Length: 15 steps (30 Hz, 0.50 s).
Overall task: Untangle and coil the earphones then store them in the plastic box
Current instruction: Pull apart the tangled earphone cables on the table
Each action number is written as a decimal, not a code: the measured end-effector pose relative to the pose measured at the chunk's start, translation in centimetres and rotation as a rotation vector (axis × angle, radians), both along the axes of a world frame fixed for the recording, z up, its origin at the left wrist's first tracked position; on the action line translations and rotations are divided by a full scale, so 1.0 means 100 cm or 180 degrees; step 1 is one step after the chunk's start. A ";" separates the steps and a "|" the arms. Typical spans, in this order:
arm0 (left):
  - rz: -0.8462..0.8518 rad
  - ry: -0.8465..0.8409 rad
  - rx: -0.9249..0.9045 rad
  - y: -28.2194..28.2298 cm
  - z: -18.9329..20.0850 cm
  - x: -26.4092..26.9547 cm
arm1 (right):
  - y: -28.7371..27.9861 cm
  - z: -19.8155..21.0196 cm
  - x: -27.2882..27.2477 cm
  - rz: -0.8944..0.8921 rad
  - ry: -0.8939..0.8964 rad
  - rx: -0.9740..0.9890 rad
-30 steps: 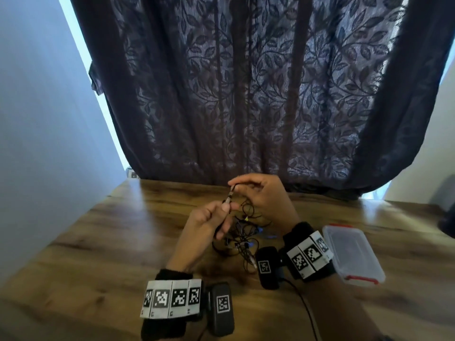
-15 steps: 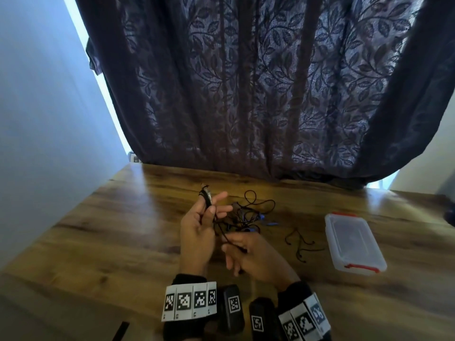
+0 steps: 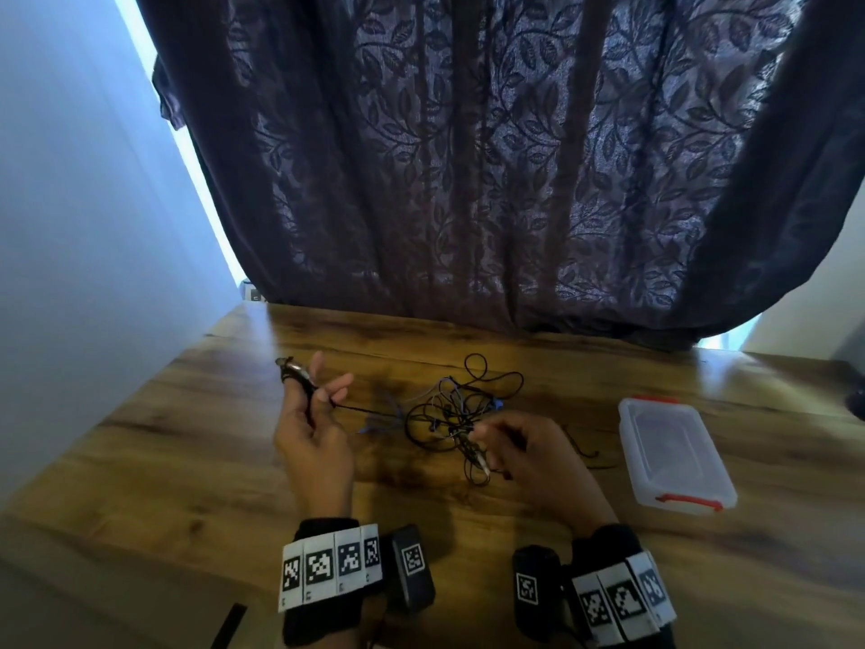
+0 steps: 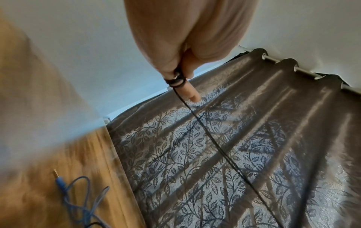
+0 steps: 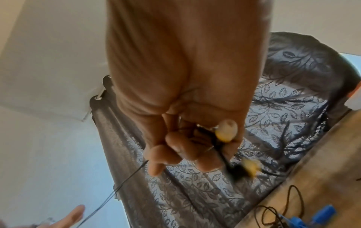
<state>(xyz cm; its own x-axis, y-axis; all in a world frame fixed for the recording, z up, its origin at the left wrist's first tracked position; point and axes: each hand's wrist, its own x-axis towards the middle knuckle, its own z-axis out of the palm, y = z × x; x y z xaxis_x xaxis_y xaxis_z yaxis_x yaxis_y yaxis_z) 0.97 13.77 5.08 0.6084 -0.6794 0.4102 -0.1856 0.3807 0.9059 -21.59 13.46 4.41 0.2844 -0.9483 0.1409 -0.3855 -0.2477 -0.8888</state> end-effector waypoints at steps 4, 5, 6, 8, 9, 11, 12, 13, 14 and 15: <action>0.0006 0.0016 -0.0012 0.003 -0.001 0.005 | -0.001 -0.002 -0.008 -0.0087 0.0243 0.0000; 0.0007 -0.0068 0.0027 0.003 -0.003 0.006 | 0.000 0.001 -0.011 0.0008 0.0324 -0.0013; 0.0037 -0.0264 0.0120 0.003 -0.003 0.006 | 0.003 0.005 -0.013 0.0123 0.0368 -0.0044; -0.0029 -0.0783 0.0455 0.007 -0.004 0.003 | 0.008 0.017 -0.018 0.0269 0.0435 -0.0187; -0.0177 -0.0968 0.0640 0.009 -0.006 0.002 | 0.010 0.027 -0.019 0.0260 0.0450 -0.0295; -0.0694 -0.0954 0.0915 0.012 -0.011 0.001 | 0.008 0.051 -0.018 0.0100 0.0320 -0.0628; -0.0969 -0.0823 0.0980 0.014 -0.014 0.000 | 0.002 0.064 -0.015 -0.0014 0.0271 -0.0904; -0.1235 -0.0677 0.0982 0.015 -0.015 -0.001 | -0.007 0.077 -0.011 -0.0120 0.0275 -0.1210; -0.1449 -0.0554 0.0966 0.017 -0.013 -0.004 | -0.018 0.088 -0.006 -0.0183 0.0294 -0.1478; -0.1664 -0.0389 0.0902 0.019 -0.011 -0.007 | -0.030 0.096 0.001 -0.0227 0.0281 -0.1674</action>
